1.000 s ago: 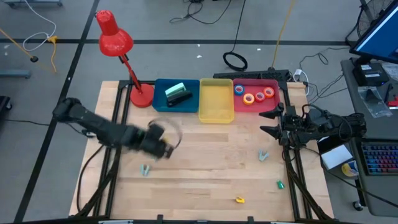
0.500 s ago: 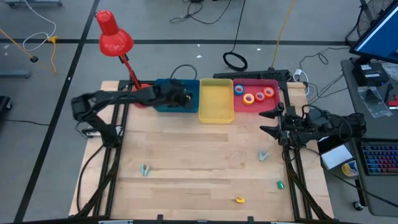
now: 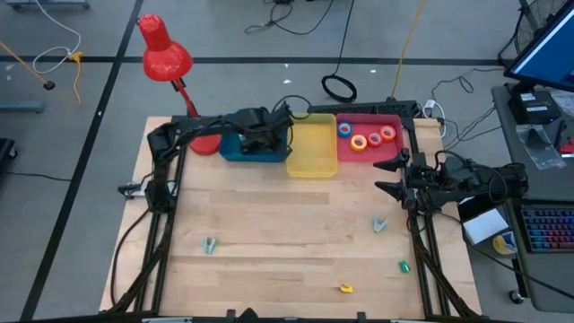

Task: Pick and place Stapler, Stapler remover, tape
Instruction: Put the left small yellow stapler into the blue bin

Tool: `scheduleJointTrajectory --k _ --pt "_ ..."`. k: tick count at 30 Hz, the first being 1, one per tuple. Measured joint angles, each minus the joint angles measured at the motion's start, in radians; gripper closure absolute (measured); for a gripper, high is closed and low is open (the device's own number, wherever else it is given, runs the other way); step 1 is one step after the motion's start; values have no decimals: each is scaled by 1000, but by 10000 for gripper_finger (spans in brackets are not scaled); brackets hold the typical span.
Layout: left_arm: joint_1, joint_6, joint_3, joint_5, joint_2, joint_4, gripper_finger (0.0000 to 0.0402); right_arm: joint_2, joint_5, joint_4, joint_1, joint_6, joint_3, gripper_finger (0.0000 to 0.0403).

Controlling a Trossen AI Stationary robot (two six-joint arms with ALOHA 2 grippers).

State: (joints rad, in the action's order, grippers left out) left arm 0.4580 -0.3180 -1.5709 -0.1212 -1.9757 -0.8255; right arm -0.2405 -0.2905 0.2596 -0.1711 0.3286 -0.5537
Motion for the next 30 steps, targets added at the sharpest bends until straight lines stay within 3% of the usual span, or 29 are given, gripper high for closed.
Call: scheduleJointTrajectory --k 21,30 --pt "12 10 -2 24 -97 8 337 0 3 0 0 -1 0 94" --pt "12 27 -2 24 -97 7 249 0 3 0 0 0 0 94"
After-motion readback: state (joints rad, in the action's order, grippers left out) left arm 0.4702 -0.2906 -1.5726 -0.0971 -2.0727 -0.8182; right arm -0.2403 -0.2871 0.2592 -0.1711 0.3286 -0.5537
